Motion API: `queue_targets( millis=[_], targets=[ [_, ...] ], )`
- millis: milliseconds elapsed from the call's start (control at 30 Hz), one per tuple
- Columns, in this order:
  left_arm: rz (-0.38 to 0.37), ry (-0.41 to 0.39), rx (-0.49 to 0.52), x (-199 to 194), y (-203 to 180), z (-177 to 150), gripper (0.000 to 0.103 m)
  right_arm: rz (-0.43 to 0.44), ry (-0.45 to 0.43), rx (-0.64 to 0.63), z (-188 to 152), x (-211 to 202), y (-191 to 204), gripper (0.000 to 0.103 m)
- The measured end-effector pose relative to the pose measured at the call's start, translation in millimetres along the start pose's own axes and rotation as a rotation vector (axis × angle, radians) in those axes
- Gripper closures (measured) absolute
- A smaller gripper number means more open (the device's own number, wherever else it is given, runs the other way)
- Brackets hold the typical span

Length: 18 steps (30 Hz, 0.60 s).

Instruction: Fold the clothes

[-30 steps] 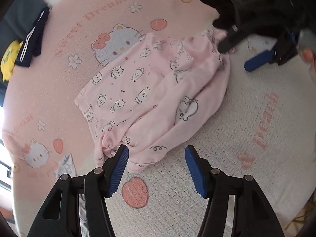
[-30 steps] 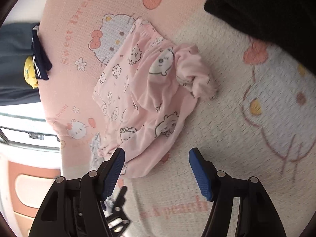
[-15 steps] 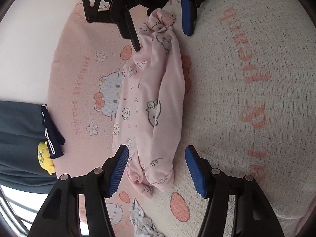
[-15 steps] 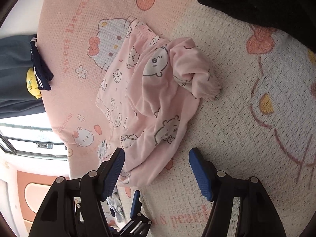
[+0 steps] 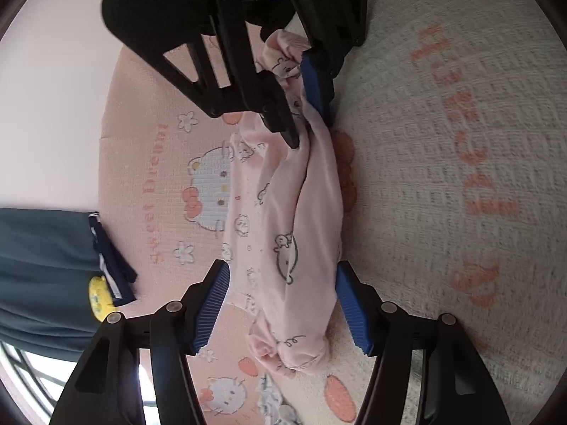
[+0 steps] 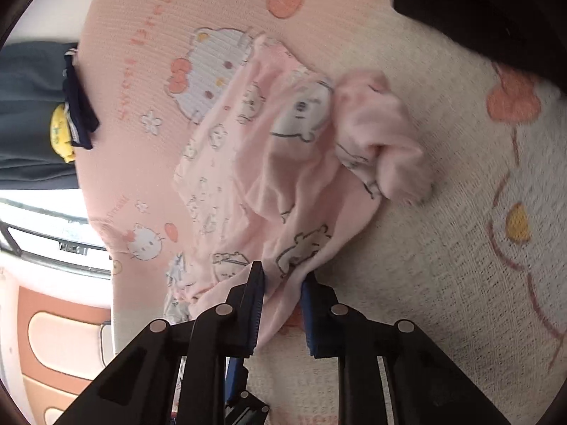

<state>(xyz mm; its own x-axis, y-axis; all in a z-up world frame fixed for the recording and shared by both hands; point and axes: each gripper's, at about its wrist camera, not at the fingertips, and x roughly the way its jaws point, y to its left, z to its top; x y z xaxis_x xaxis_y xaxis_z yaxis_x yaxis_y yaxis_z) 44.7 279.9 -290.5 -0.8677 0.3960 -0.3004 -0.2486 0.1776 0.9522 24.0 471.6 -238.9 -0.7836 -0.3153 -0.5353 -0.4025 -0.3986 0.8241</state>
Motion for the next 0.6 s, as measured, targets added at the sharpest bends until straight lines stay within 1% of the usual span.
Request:
queue_targets(
  millis=[33, 100, 133, 167, 267, 333, 433, 533, 600],
  targets=[
    [0.017, -0.003, -0.010, -2, 2, 1, 0.044, 0.019, -0.007, -0.019, 1, -6, 5, 0.085],
    [0.051, -0.010, -0.030, -5, 7, 4, 0.034, 0.071, -0.022, -0.042, 5, -13, 14, 0.085],
    [0.052, -0.014, -0.041, -6, 9, 6, 0.024, 0.096, -0.030, -0.043, 6, -17, 17, 0.085],
    [0.054, -0.020, -0.049, -6, 11, 8, 0.020, 0.118, -0.036, -0.043, 8, -20, 19, 0.085],
    [0.088, -0.025, -0.061, -3, 12, 12, 0.020, 0.156, -0.036, -0.022, 12, -22, 18, 0.085],
    [0.111, -0.022, -0.074, 1, 12, 15, 0.020, 0.159, -0.038, -0.006, 12, -22, 14, 0.085],
    [0.103, 0.008, -0.094, 14, 13, 14, 0.020, 0.170, -0.036, 0.009, 12, -22, 8, 0.085],
    [0.100, 0.021, -0.130, 17, 16, 6, 0.020, 0.210, -0.045, 0.008, 12, -27, 9, 0.085],
    [0.098, 0.028, -0.153, 20, 21, 6, 0.020, 0.200, -0.047, 0.001, 14, -26, 11, 0.084]
  ],
)
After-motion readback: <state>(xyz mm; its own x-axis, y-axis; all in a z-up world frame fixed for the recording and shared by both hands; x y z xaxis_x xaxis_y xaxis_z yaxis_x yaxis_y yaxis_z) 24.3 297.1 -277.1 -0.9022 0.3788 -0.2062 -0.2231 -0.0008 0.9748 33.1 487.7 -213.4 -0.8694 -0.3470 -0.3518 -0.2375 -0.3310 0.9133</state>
